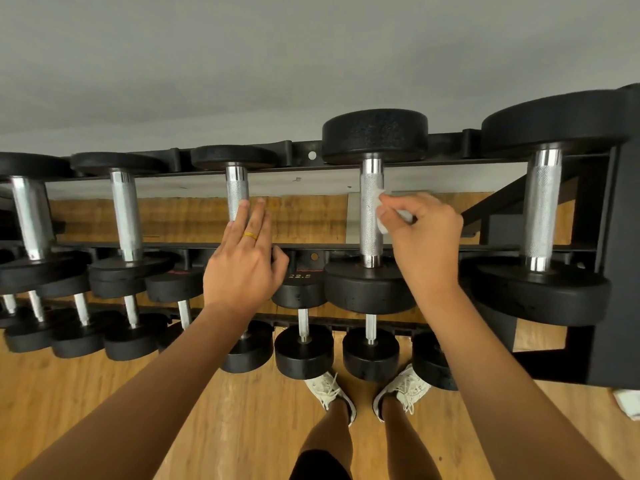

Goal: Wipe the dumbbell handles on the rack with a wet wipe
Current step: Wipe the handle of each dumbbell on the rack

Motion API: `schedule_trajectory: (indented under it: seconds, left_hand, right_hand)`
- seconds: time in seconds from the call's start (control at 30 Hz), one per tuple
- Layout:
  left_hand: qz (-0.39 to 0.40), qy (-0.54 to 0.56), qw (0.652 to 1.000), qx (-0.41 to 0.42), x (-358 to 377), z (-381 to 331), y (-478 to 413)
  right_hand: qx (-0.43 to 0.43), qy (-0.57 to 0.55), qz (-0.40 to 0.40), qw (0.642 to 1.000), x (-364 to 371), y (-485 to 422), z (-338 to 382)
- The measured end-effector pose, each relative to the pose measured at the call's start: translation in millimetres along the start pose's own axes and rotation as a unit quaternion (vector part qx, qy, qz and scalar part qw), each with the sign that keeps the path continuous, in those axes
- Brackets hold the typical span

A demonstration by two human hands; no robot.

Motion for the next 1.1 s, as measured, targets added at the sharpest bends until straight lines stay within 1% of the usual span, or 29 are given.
schedule_trajectory:
  seconds: [0.2,0.27,0.4,0.47,0.63,0.83,0.93,1.0,1.07,1.1]
  left_hand:
    - [0.002,-0.001,1.000,0.004,-1,0,0]
    - [0.005,0.002,1.000,0.007,1,1,0]
    - [-0.001,0.015,1.000,0.015,0,1,2]
    - [0.001,0.024,1.000,0.019,0,1,2]
    - [0.012,0.028,0.999,0.028,5,1,2]
    - [0.014,0.040,0.998,0.042,3,2,4]
    - [0.030,0.050,0.997,0.050,3,2,4]
    - [0.049,0.048,0.995,0.075,7,1,4]
    - [0.056,0.024,0.989,0.134,10,-1,8]
    - [0.048,0.008,0.984,0.172,12,0,12]
  right_hand:
    - [0.008,-0.019,-0.044,0.999,2,-30,9]
    - [0.019,-0.016,-0.027,0.999,3,-16,6]
    - [0.059,0.031,0.021,0.998,1,22,-10]
    - [0.067,0.031,0.019,0.997,0,17,-9]
    - [0.079,0.005,-0.026,0.997,0,-14,6]
    - [0.082,0.056,0.029,0.995,3,32,-4]
    - [0.087,0.045,0.023,0.995,4,25,-4]
    - [0.082,0.039,-0.001,0.996,2,13,4]
    - [0.085,0.036,-0.016,0.996,1,5,8]
    - [0.089,0.035,-0.020,0.995,1,5,8]
Point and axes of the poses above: each hand's wrist, its own y-axis away from the middle knuckle, its own x-axis out of the palm, z = x × y, the point moved 10 cm from there along -y, towards the middle knuckle, and after that the axes turned 6 degrees about -y, right-handed, at the moved point
